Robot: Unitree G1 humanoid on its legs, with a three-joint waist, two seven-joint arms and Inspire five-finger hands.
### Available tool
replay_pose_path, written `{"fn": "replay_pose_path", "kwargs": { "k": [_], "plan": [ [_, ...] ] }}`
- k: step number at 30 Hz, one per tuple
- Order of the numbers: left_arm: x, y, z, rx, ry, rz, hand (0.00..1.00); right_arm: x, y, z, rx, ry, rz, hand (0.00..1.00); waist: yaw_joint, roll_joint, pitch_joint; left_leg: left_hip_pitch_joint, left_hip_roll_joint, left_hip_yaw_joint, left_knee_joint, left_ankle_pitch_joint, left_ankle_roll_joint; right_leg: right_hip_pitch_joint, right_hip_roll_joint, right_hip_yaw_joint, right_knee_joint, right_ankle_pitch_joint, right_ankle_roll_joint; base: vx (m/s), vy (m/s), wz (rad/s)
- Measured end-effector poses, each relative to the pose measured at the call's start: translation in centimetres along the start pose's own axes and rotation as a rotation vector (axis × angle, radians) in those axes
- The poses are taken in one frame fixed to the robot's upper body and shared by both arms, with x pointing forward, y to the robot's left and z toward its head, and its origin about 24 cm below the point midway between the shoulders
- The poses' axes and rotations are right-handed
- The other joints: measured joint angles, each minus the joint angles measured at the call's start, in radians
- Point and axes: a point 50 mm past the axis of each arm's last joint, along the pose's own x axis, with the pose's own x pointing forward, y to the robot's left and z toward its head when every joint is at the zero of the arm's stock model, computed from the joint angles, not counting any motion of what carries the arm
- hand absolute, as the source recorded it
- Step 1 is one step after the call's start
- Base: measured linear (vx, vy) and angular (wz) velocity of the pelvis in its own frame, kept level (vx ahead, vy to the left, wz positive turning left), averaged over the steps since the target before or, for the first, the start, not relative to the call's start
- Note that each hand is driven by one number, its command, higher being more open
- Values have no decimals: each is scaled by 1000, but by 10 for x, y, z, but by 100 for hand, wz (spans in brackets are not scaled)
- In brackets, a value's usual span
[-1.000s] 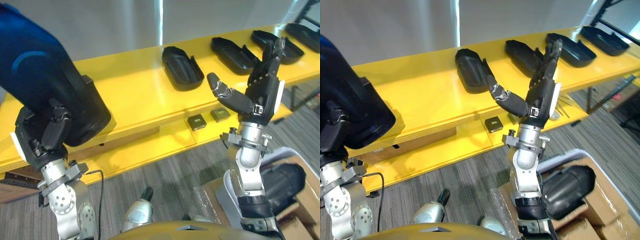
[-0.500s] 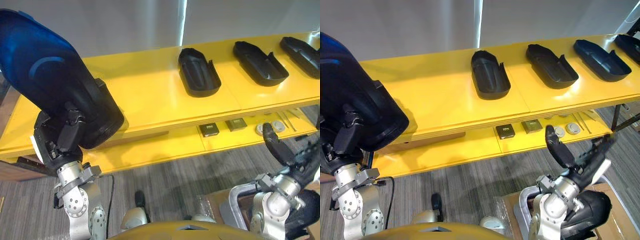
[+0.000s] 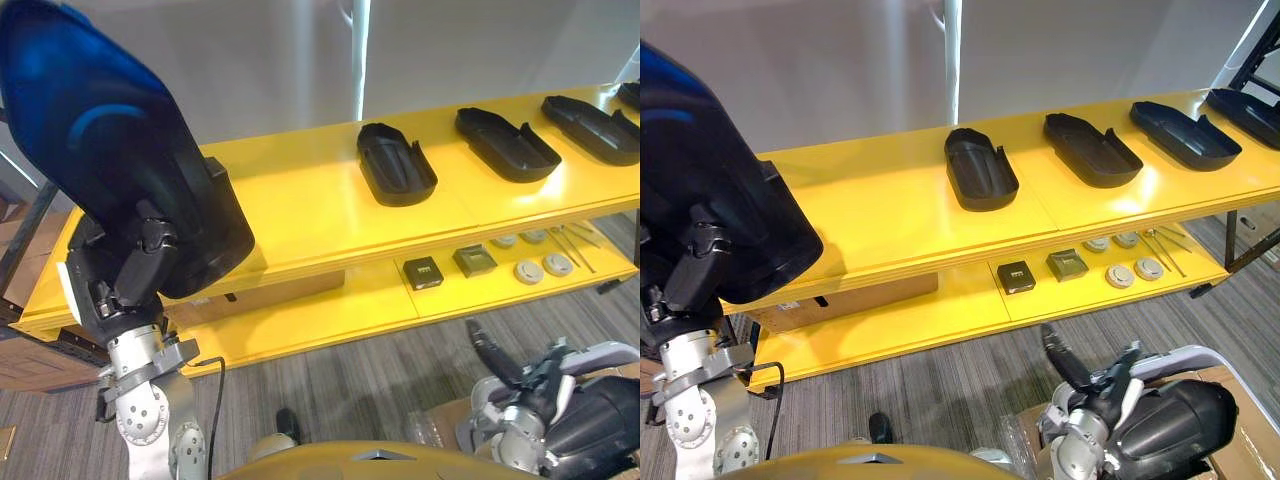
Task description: Walk over and take three plastic housings, then place them on the shelf
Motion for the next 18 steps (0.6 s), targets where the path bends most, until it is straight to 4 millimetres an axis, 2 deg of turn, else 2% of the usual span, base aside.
{"fn": "replay_pose_path", "kwargs": {
  "k": [5,7,10,14,18],
  "plan": [
    [29,-7,-4,102,35,-201,0,12,22,-27,-45,150,190,100,9,6,-6,-7,-1,-18,-1,12,5,0,5,-5,-13,10,-2,-26,17,5],
    [51,-13,-17,141,87,-287,0,20,27,-33,-96,186,270,100,10,12,-11,-24,-1,-26,-1,17,6,-13,7,-11,-14,11,-8,-36,29,10],
    [75,-15,-39,190,192,-320,0,30,29,-38,-182,219,346,100,13,17,-12,-40,-1,-31,-2,24,5,-25,10,-4,-31,24,-17,-14,34,-3],
    [95,-9,-62,220,333,-319,0,34,27,-41,-218,246,382,100,12,10,-10,-44,-3,-24,-2,30,6,-32,8,10,-32,38,-10,34,27,-8],
    [112,6,-82,209,478,-254,0,33,24,-51,-236,301,398,100,2,-4,-1,-40,-2,-25,-2,29,7,-28,9,6,-32,34,-16,29,4,0]
  ]
}}
